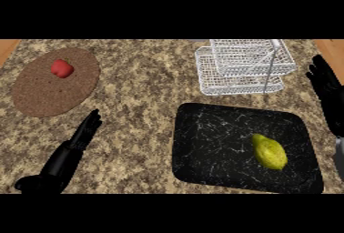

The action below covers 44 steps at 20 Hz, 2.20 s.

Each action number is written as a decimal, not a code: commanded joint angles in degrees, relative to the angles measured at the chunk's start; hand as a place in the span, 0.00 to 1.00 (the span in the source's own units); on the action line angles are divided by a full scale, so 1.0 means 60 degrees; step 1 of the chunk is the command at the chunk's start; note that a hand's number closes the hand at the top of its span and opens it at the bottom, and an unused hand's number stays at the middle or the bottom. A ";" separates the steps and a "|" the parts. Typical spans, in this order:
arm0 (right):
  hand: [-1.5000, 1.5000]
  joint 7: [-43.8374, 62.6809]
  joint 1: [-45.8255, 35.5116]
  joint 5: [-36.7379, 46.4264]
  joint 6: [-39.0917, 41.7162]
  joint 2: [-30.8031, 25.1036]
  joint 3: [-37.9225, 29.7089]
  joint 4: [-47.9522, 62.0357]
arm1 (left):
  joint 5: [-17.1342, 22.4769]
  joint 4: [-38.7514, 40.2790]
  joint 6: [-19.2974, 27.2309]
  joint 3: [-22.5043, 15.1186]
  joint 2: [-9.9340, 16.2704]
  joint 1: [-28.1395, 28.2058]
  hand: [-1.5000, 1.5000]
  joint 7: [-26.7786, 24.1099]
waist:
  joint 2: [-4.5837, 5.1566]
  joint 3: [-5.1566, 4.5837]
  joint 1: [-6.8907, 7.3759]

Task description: Pick the pear from the tray and place it in the tiered basket

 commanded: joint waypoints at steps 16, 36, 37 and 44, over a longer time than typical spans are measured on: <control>0.00 -0.1766 0.3172 -0.4446 0.3975 0.1284 -0.2396 0.1318 | 0.0841 0.2001 0.0587 0.0600 -0.1468 -0.2510 0.50 0.2726 | 0.0068 0.0289 -0.0459; 0.00 0.6465 0.1069 -0.3692 0.3427 -0.3161 -0.1049 -0.2742 | 0.0596 0.2351 0.0252 0.0997 -0.1590 -0.3147 0.50 0.2962 | 0.0080 0.0278 -0.0245; 0.00 0.7113 0.0975 -0.3933 0.3143 -0.3096 -0.0910 -0.3074 | 0.0498 0.1864 0.0429 0.0624 -0.1913 -0.2282 0.50 0.2632 | 0.0064 0.0275 -0.0207; 0.00 0.8395 0.0917 -0.2722 0.3306 -0.2928 0.0053 -0.3784 | 0.0636 0.1858 -0.0072 0.1066 -0.1786 -0.2492 0.50 0.2945 | 0.0057 0.0281 -0.0294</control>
